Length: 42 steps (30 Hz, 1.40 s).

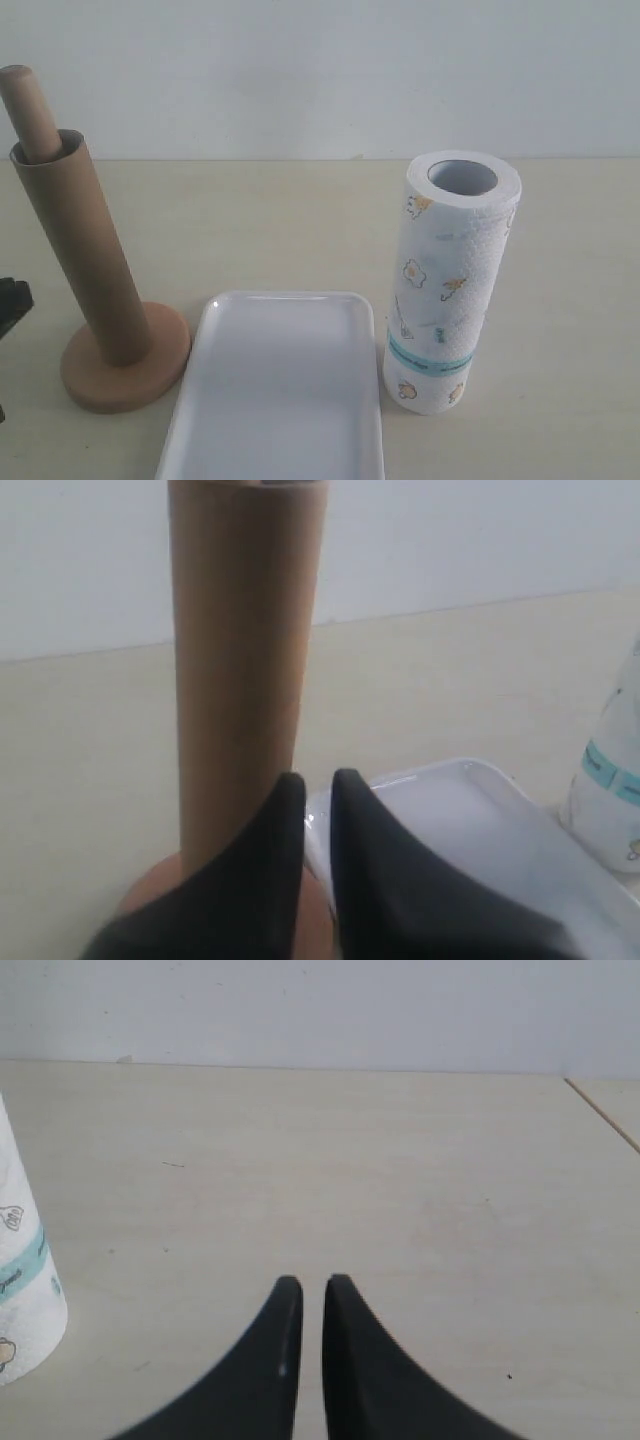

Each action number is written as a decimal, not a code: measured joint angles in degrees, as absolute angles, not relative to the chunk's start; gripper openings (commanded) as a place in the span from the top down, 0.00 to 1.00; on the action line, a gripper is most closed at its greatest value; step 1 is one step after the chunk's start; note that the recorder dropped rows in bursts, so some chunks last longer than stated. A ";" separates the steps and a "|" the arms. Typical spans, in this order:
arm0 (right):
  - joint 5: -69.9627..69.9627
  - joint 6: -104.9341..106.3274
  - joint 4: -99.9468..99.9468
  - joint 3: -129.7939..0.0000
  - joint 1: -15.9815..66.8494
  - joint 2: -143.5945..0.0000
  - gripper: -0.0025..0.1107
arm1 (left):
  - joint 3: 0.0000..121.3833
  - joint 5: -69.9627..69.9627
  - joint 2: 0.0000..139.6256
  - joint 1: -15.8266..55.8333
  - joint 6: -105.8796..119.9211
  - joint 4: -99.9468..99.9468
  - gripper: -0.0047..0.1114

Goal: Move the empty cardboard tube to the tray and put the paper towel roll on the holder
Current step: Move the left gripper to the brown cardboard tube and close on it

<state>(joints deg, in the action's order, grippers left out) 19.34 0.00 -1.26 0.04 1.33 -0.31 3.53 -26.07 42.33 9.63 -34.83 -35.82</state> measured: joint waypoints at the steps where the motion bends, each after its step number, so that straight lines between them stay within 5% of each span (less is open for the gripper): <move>1: 19.34 0.00 -1.26 0.04 1.33 -0.31 0.91 | 3.53 -27.40 43.76 9.63 -34.83 -35.93 0.66; 6: 19.34 0.00 -1.26 0.04 1.33 -0.31 0.91 | 3.53 -33.18 50.49 9.63 -34.83 -35.93 0.20; 10: 19.34 0.00 -1.26 0.04 1.33 -0.31 0.91 | 3.53 -38.50 54.12 9.63 -34.83 -33.91 0.02; 24: 19.34 0.00 -1.26 0.04 1.33 -0.31 0.91 | 7.74 -42.64 55.79 9.63 -22.01 -23.07 0.01; 42: 19.34 0.00 -1.26 0.04 1.33 -0.31 0.91 | 15.97 -49.63 79.16 9.63 -16.20 -23.07 0.01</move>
<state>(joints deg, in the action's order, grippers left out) 19.34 0.00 -1.26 0.04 1.33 -0.31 15.97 -49.63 79.16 9.63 -16.20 -23.07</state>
